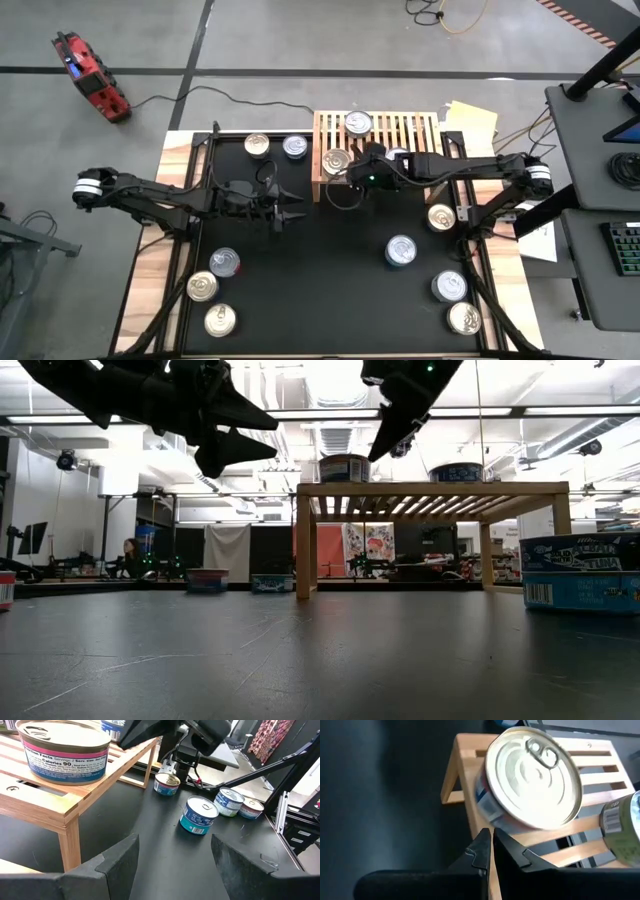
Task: Stack canned seafood by type on shelf
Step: Put the blue-pink tuna can on the shelf, then stack the blue tuna can on top of the blue tuna can on the shelf
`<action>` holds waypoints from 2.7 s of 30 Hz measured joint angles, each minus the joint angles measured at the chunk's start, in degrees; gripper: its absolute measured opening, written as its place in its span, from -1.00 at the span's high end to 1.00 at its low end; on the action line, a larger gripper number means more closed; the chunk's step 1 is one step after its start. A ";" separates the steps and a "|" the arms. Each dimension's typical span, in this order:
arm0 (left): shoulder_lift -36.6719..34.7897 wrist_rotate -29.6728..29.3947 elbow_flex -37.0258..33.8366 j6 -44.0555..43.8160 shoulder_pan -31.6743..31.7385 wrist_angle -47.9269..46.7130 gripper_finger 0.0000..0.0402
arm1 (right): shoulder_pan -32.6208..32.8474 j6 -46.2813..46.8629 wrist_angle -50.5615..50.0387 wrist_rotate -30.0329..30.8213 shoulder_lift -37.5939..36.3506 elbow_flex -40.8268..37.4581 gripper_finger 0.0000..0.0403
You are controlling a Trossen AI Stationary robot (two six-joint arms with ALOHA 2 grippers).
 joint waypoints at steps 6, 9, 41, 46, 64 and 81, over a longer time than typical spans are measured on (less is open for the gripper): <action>0.00 -0.02 0.00 0.00 -0.02 -0.15 -0.16 | -1.16 -1.58 2.58 -0.02 0.02 -0.06 0.94; 0.00 -0.02 0.00 -0.02 -0.01 -0.16 -0.16 | -1.36 -1.84 2.91 0.00 0.02 -0.07 0.94; -0.02 -0.04 0.00 -0.04 -0.02 -0.18 -0.16 | -3.28 -2.62 2.21 2.99 2.67 -0.07 0.94; -0.02 -0.04 -0.02 -0.07 -0.02 -0.22 -0.16 | -3.22 -1.29 1.23 3.02 1.86 -0.11 0.94; -0.02 -0.09 -0.11 -1.35 -0.88 -0.60 -0.16 | 8.16 11.53 -7.26 -4.52 -1.70 -0.15 0.94; -0.02 -0.26 -0.11 -1.33 -6.71 -0.37 -0.16 | 22.40 28.92 -9.12 -7.95 -1.62 -4.54 0.94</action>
